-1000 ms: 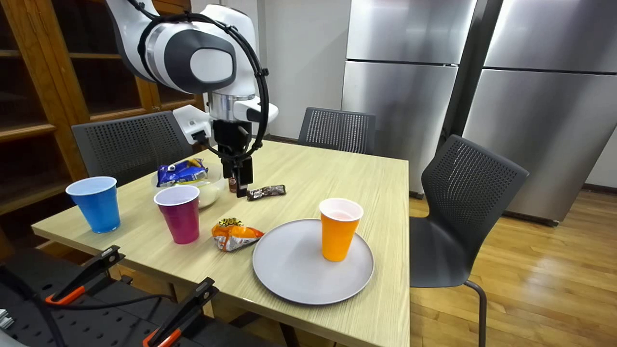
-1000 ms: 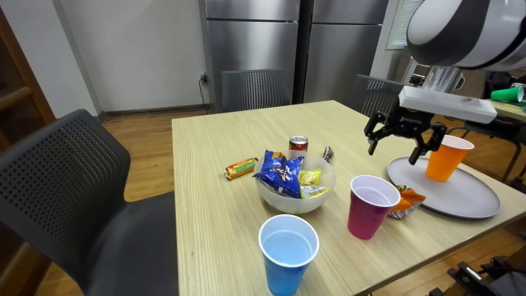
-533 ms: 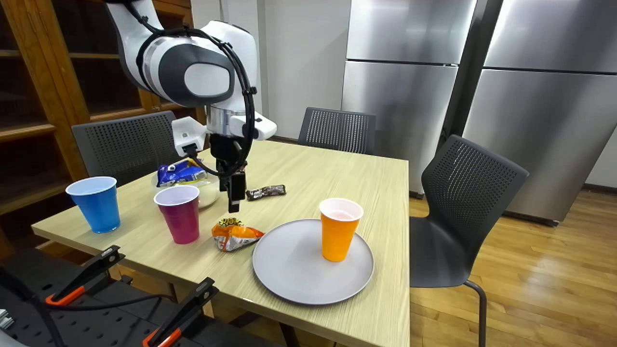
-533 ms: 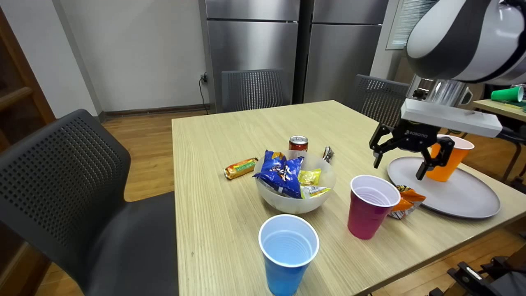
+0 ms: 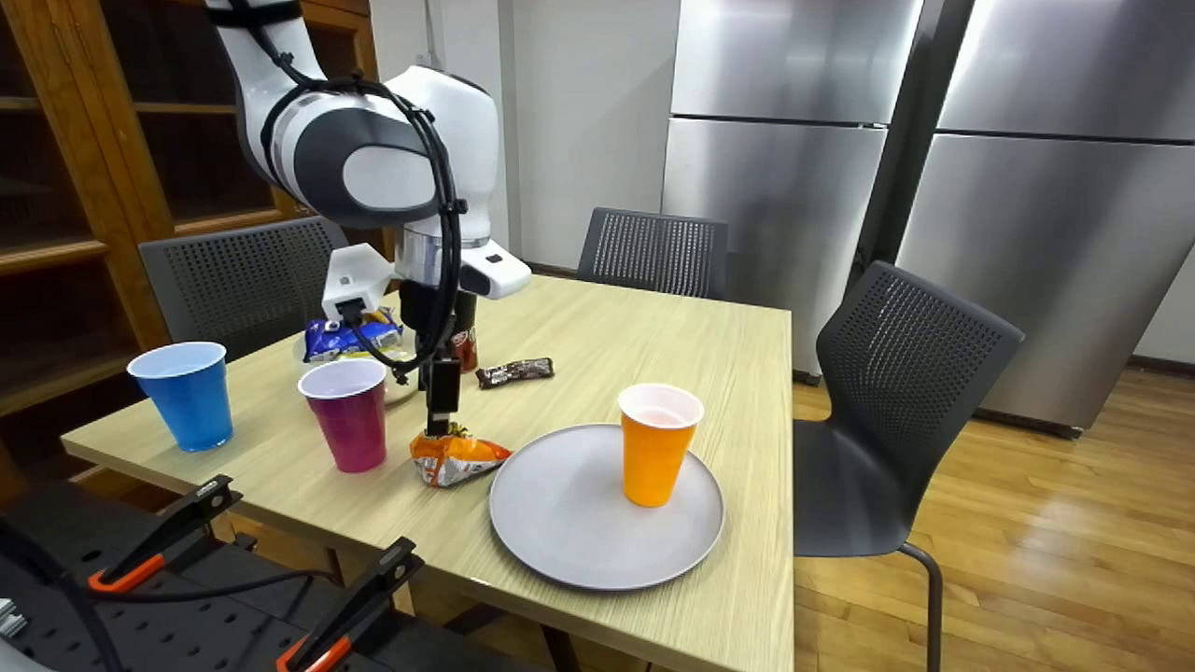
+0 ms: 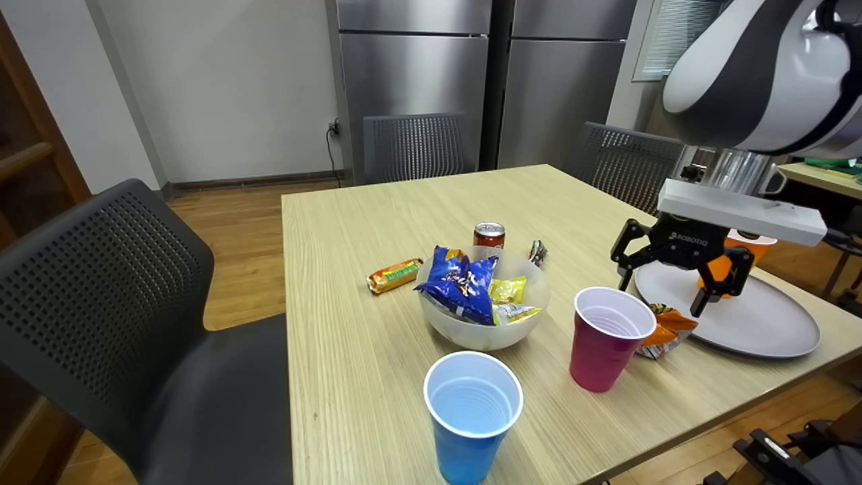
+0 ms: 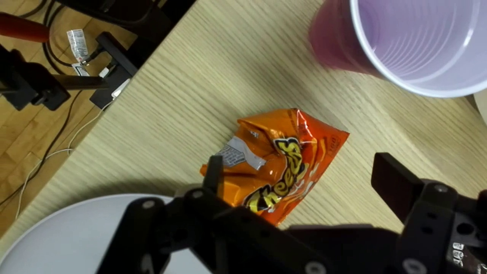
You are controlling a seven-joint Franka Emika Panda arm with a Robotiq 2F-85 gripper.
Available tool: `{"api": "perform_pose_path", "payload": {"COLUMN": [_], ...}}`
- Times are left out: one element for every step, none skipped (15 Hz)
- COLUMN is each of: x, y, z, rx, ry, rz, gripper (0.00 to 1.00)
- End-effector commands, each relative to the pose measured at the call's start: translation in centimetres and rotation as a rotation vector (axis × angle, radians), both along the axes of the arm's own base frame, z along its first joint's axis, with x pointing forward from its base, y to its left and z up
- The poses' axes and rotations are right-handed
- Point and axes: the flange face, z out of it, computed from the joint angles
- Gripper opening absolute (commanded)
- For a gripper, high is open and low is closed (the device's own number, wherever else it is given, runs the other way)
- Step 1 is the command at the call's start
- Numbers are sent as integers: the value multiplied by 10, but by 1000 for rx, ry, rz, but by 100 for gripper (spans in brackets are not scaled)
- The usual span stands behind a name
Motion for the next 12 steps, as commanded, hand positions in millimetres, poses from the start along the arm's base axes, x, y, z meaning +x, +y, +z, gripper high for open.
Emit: {"api": "perform_pose_path", "payload": {"x": [0,2,3,5,6,8,10,11,13,16,18,21], "y": [3,3,4,4,5,5,5,4,4,4,4,4], "z": [-5,-6,-7,-8,-10,-11,-13,-14,-16,-17,-18,-19], "rx": [12,16,16,15,15,14,15,14,11,10,10,10], "ry": [-12,-14,-18,-21,-22,-22,-23,-23,-24,-25,-26,-26], "rz": [-54,-66,-77,-86,-93,-99,-102,-105,-107,-110,-113,-115], "gripper": [100,100,100,100,100,100,100,100,100,100,100,100]}}
